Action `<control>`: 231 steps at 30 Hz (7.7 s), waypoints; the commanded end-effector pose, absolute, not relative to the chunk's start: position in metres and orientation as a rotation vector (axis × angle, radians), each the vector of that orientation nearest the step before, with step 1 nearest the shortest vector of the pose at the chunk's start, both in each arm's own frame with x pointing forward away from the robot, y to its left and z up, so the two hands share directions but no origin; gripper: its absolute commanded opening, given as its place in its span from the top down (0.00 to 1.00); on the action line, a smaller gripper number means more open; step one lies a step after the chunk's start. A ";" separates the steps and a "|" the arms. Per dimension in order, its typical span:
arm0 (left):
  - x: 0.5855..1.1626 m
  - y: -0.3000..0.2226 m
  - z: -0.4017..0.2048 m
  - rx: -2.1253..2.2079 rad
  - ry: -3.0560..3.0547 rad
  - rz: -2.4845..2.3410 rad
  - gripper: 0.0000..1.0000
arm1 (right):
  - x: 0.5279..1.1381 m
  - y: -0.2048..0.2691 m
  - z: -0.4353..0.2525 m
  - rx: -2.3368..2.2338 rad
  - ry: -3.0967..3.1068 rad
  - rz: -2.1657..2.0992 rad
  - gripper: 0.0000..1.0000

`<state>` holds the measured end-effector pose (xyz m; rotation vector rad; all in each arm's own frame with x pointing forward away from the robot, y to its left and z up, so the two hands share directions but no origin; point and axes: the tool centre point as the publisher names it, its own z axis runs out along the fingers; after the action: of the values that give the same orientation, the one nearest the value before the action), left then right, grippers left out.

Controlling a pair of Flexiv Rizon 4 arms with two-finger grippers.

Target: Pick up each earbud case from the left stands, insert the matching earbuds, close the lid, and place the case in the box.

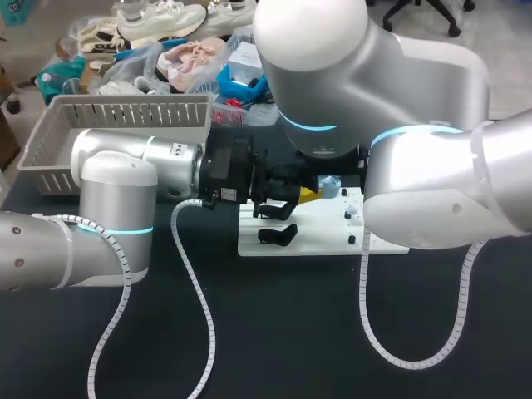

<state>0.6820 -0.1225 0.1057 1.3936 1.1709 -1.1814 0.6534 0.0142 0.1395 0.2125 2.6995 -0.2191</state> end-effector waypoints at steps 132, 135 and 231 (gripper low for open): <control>0.655 -0.077 0.101 1.345 1.212 -1.115 1.00 | 0.699 -0.034 0.072 0.386 2.684 0.128 0.29; 0.655 -0.077 0.101 1.345 1.212 -1.115 1.00 | 0.699 -0.031 0.065 0.400 2.690 0.138 0.31; 0.655 -0.077 0.101 1.345 1.212 -1.115 1.00 | 0.711 -0.017 0.028 0.436 2.758 0.196 1.00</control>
<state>0.6571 -0.0770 0.1011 1.3494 1.2106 -1.1216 0.7146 -0.0163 0.0254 0.4357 2.7645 0.1939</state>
